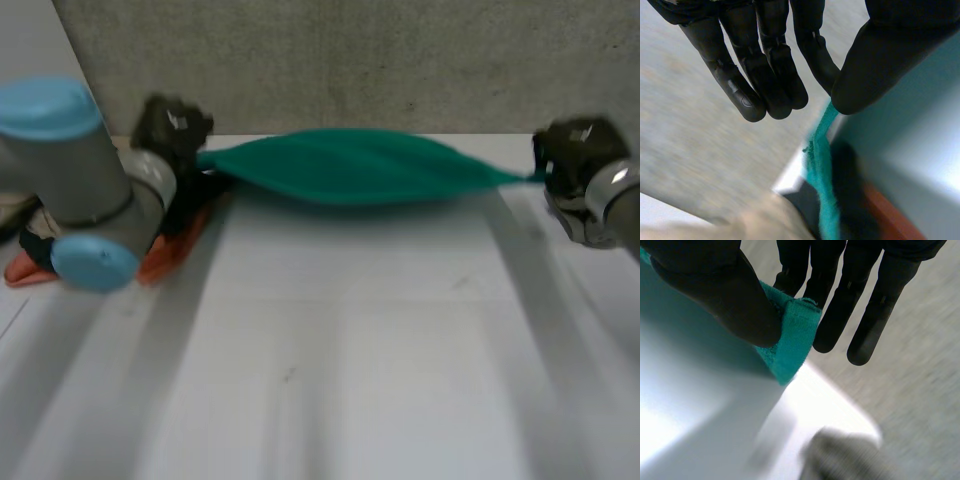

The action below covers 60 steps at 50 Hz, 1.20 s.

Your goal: Fold the laundry.

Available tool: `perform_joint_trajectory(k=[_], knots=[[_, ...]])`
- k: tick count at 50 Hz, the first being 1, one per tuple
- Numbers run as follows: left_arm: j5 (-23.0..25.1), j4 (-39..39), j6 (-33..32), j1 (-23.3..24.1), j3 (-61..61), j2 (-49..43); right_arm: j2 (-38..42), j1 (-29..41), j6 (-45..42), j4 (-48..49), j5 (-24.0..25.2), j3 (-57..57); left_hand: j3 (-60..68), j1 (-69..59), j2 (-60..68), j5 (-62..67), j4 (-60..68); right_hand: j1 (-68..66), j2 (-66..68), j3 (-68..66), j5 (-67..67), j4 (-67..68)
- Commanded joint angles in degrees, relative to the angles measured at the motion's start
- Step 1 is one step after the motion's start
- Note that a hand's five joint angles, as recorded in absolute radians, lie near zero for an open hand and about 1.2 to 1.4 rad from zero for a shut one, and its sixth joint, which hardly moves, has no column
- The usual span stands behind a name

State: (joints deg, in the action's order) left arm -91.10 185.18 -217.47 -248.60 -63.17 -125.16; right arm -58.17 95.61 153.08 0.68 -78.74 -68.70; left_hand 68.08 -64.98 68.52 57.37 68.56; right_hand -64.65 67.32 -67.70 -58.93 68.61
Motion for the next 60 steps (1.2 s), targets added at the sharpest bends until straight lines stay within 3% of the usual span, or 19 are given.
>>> perform_joint_trajectory(k=[1,7,10,14,18,29,38,53,54,55,56,57,60], knots=[[-1.7,-1.5,-4.9,0.3,-12.4,1.0,1.5,-2.4,-7.6,-4.9,1.5,-8.1,11.9,-15.0,11.5,12.6,11.4,-15.4,12.7,-12.3,-11.1,11.4],[-6.7,-10.5,-9.0,2.7,-24.4,9.4,-6.8,-7.2,-19.9,-24.9,4.6,-14.3,11.9,-15.0,11.5,12.6,11.4,-15.4,12.7,-12.3,-11.1,11.4],[-10.0,-18.1,-8.7,4.9,-29.0,13.7,-12.2,-11.1,-29.7,-37.7,5.8,-17.4,11.9,-15.0,11.5,12.6,11.4,-15.4,12.7,-12.3,-11.1,11.4],[-10.6,-26.5,-7.6,8.6,-31.8,16.1,-15.2,-14.2,-40.7,-47.3,7.2,-20.1,11.9,-15.0,11.5,12.6,11.4,-15.4,12.7,-12.3,-11.1,11.4],[-10.1,-30.9,-6.0,10.9,-30.1,15.1,-14.8,-14.6,-42.3,-45.5,7.9,-19.5,11.9,-15.0,11.5,12.6,11.4,-15.4,12.7,-12.3,-11.1,11.4],[-11.6,-23.5,-6.2,9.5,-4.4,1.6,-3.8,-9.7,-27.4,-30.4,7.3,-9.0,11.9,-15.0,11.5,12.6,11.4,-15.4,12.7,-12.3,-11.1,11.4],[-11.7,-22.1,-9.4,8.2,18.9,-12.7,4.5,-7.0,-18.8,-16.2,2.4,0.5,11.9,-15.0,11.5,12.6,11.4,-15.4,12.7,-12.3,-11.1,11.4],[-7.4,-17.1,-14.3,9.1,41.7,-28.5,15.1,-2.7,-17.1,-1.8,-4.8,10.3,11.9,-15.0,11.5,12.6,11.4,-15.4,12.7,-12.3,-11.1,11.4],[-7.5,-16.9,-14.4,9.1,42.4,-29.1,15.5,-2.5,-16.8,-0.8,-5.5,10.7,11.9,-15.0,11.5,12.6,11.4,-7.7,5.0,-4.6,-3.4,3.7],[-7.6,-16.7,-14.4,9.2,43.0,-29.7,16.1,-2.2,-16.4,0.0,-6.2,11.0,2.1,-5.2,1.7,2.8,1.6,20.1,-22.7,23.1,24.3,-24.0],[-7.7,-16.5,-14.3,9.4,43.6,-30.1,16.5,-1.8,-16.3,0.6,-7.1,11.0,-23.3,20.2,-23.7,-22.6,-23.8,52.5,-55.1,55.5,56.7,-56.4],[-7.7,-16.0,-14.0,9.6,44.0,-30.4,16.9,-1.1,-15.7,1.4,-9.0,11.1,-58.1,55.0,-58.5,-57.4,-58.6,54.6,-57.3,57.7,58.9,-58.6],[-8.0,-15.4,-13.2,10.3,43.2,-30.1,16.6,-0.8,-14.9,1.6,-11.4,10.8,-58.1,55.0,-58.5,-57.4,-58.6,54.6,-57.3,57.7,58.9,-58.6]])
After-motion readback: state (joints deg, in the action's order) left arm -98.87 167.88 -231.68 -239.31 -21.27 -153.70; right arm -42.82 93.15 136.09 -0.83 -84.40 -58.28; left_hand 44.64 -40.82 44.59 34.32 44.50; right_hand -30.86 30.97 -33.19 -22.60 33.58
